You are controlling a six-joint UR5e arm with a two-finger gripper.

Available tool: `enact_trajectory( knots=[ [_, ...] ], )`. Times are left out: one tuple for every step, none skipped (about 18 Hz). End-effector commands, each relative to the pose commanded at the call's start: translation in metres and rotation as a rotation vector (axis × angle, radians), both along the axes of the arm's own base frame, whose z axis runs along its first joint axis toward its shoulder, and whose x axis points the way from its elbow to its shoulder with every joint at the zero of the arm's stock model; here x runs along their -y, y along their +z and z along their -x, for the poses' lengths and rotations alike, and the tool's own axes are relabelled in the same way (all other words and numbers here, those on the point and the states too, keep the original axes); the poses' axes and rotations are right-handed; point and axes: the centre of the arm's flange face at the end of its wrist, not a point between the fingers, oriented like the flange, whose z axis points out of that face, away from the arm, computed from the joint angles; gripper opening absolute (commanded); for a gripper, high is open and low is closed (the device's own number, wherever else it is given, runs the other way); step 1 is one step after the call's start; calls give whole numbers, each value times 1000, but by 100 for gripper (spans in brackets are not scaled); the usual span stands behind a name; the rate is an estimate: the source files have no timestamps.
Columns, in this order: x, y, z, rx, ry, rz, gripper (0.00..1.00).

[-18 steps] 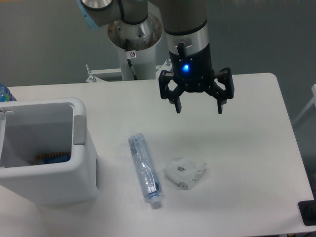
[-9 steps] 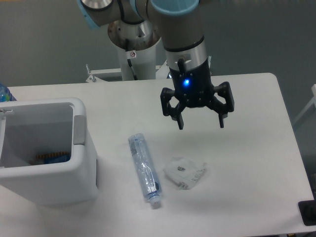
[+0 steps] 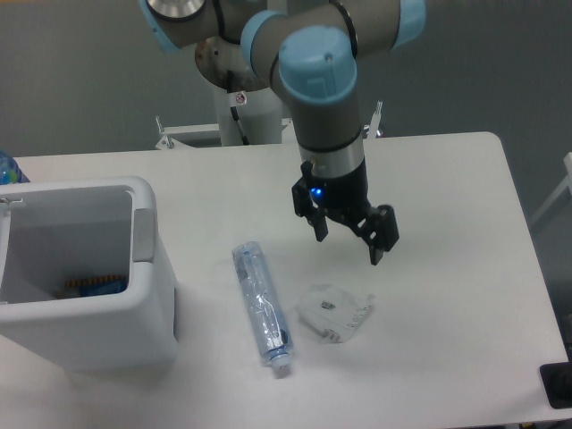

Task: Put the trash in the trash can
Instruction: 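Lower the gripper onto the clear plastic wrapper and close on it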

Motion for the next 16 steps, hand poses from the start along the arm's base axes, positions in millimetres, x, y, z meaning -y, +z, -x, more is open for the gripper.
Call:
enact_trajectory(
  knots=[
    [-1, -11, 1, 12, -22, 17, 100],
    [-3, -22, 4, 22, -39, 30, 100],
    [-6, -31, 6, 33, -44, 39, 100],
    [-7, -40, 8, 42, -44, 46, 100],
    [-9, -48, 9, 51, -45, 53, 100],
    [-11, -56, 10, 62, -48, 62, 100],
    [-13, -64, 11, 70, -48, 68, 100],
    [-15, -73, 12, 81, -50, 77, 100],
    [-16, -80, 13, 90, -50, 86, 100],
    [-16, -87, 15, 96, -49, 95, 100],
    [-16, -91, 14, 102, -51, 101, 100],
    [-18, -96, 15, 106, -51, 104, 100],
    [-18, -99, 16, 110, -49, 107, 100],
    [-20, -105, 15, 118, -52, 114, 100],
    [-23, -109, 13, 122, -57, 117, 100],
    [-23, -113, 13, 127, -55, 120, 100]
  ],
)
